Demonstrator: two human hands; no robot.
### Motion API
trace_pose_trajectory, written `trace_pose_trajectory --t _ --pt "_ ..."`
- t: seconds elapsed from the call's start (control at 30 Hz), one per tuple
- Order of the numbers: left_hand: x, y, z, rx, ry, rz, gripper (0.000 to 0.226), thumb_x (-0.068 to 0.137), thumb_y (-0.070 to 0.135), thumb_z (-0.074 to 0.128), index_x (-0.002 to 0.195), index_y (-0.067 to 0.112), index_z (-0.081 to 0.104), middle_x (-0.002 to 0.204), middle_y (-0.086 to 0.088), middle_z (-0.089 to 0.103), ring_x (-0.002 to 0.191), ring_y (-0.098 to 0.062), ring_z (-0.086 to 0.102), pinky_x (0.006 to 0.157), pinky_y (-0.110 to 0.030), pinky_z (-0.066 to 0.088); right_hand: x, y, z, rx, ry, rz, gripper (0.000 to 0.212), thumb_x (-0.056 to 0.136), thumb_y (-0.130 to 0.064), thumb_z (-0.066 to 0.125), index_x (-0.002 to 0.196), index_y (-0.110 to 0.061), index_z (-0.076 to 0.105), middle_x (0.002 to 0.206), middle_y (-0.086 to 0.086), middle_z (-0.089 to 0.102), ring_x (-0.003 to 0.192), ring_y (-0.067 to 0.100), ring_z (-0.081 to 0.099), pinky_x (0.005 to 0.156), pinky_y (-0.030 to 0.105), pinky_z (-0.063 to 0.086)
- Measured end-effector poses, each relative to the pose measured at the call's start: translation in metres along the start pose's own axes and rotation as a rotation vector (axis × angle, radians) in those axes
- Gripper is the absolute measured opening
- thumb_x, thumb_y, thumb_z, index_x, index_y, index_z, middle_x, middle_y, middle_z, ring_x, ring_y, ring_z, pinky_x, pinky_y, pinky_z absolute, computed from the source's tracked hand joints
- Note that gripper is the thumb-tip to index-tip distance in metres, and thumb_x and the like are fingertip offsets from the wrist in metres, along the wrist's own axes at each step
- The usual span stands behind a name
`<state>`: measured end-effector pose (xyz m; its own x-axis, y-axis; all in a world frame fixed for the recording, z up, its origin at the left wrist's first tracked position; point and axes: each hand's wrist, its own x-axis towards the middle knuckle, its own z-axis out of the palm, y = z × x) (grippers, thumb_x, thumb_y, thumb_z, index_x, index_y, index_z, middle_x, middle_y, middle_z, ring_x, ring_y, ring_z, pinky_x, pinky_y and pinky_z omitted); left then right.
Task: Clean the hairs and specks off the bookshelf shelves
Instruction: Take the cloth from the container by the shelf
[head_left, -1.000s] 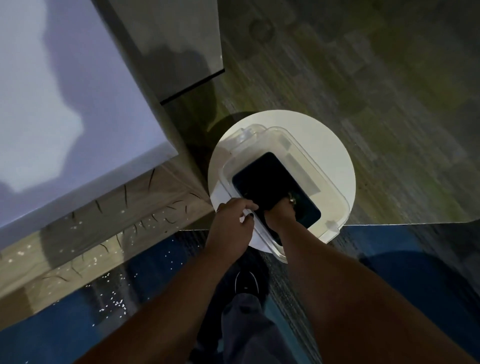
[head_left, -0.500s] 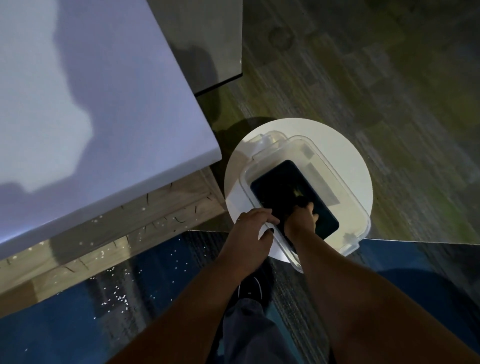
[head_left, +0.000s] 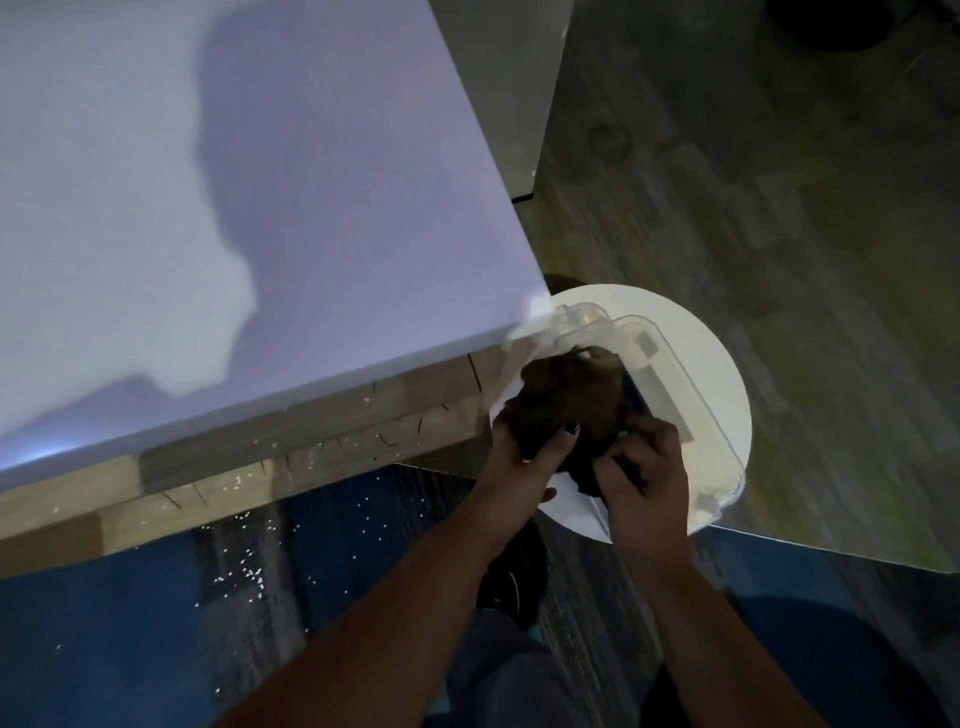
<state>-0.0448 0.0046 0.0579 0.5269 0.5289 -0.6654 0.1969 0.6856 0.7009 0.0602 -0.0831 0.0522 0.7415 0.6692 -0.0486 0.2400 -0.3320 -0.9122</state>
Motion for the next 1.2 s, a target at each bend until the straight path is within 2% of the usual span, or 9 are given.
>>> trace_pose_trajectory --t 0.1,0.2,0.37,0.5,0.6,0.73,0.93,1.07,1.2 --pt "-0.027 0.013 -0.020 -0.132 0.074 -0.047 0.047 0.082 0.042 0.076 0.123 0.032 0.055 0.117 0.001 0.069 0.102 -0.017 0.068 0.086 -0.039 0.058 -0.034 -0.024 0.010 0.027 -0.219 0.040 0.025 0.065 -0.031 0.057 0.058 -0.007 0.059 0.104 0.002 0.050 0.094 0.002 0.055 0.071 0.014 0.043" --pt "-0.066 0.020 -0.057 -0.176 0.129 0.003 0.016 0.090 0.016 0.070 0.106 0.019 0.070 0.104 -0.009 0.075 0.095 -0.023 0.071 0.086 -0.041 0.058 -0.063 -0.050 0.033 0.113 -0.370 0.111 0.023 0.071 -0.019 0.072 0.071 -0.006 0.052 0.092 0.003 0.055 0.078 0.004 0.059 0.065 0.018 0.046" --pt "-0.140 0.023 -0.126 -0.080 0.030 0.198 0.017 0.094 0.007 0.062 0.105 0.011 0.074 0.106 -0.012 0.074 0.100 -0.023 0.071 0.082 -0.030 0.057 -0.099 -0.114 0.078 0.274 -0.549 0.265 0.070 0.063 0.011 0.081 0.117 -0.017 0.048 0.097 -0.007 0.068 0.084 -0.006 0.066 0.064 0.014 0.051" --pt "-0.188 0.033 -0.180 0.001 0.061 0.329 0.018 0.095 0.014 0.064 0.110 0.014 0.072 0.110 -0.009 0.074 0.107 -0.021 0.068 0.089 -0.032 0.056 -0.135 -0.169 0.122 0.224 -0.741 0.148 0.059 0.061 0.020 0.077 0.109 -0.012 0.064 0.097 -0.009 0.074 0.091 0.006 0.069 0.072 0.016 0.051" --pt "-0.222 0.054 -0.222 0.122 0.119 0.499 0.024 0.093 0.016 0.065 0.116 0.012 0.066 0.111 -0.003 0.073 0.107 -0.014 0.067 0.091 -0.025 0.050 -0.163 -0.207 0.160 0.199 -0.755 0.019 0.043 0.068 0.008 0.075 0.105 -0.011 0.067 0.095 -0.009 0.075 0.090 0.003 0.069 0.074 0.015 0.049" --pt "-0.256 0.084 -0.285 0.352 0.246 0.643 0.048 0.082 0.047 0.065 0.121 0.019 0.061 0.110 0.003 0.072 0.103 -0.010 0.067 0.095 -0.034 0.052 -0.185 -0.261 0.215 0.142 -0.753 -0.071 0.024 0.085 0.005 0.064 0.096 -0.015 0.070 0.080 -0.011 0.073 0.079 -0.002 0.068 0.069 0.015 0.050" --pt "-0.264 0.138 -0.388 0.826 0.563 0.926 0.013 0.092 0.022 0.063 0.098 0.033 0.058 0.104 0.007 0.060 0.100 -0.013 0.054 0.086 -0.035 0.049 -0.161 -0.322 0.267 0.123 -0.337 -0.270 0.009 0.090 -0.014 0.065 0.083 -0.021 0.066 0.068 -0.017 0.067 0.072 0.000 0.067 0.061 0.009 0.046" --pt "-0.239 0.154 -0.439 1.148 0.709 0.918 0.012 0.091 0.016 0.060 0.101 0.019 0.065 0.104 0.001 0.061 0.100 -0.023 0.052 0.083 -0.039 0.047 -0.134 -0.337 0.295 0.295 -0.218 -0.121 0.014 0.094 -0.016 0.060 0.093 -0.003 0.061 0.071 0.002 0.063 0.055 0.002 0.065 0.044 0.010 0.045" --pt "-0.222 0.152 -0.468 1.265 0.811 0.866 0.017 0.090 0.023 0.061 0.106 0.016 0.062 0.109 -0.003 0.060 0.102 -0.031 0.052 0.081 -0.040 0.044 -0.119 -0.325 0.318 0.291 -0.236 -0.001 0.017 0.095 -0.029 0.058 0.085 -0.017 0.065 0.083 -0.005 0.067 0.077 0.004 0.065 0.065 0.019 0.050"
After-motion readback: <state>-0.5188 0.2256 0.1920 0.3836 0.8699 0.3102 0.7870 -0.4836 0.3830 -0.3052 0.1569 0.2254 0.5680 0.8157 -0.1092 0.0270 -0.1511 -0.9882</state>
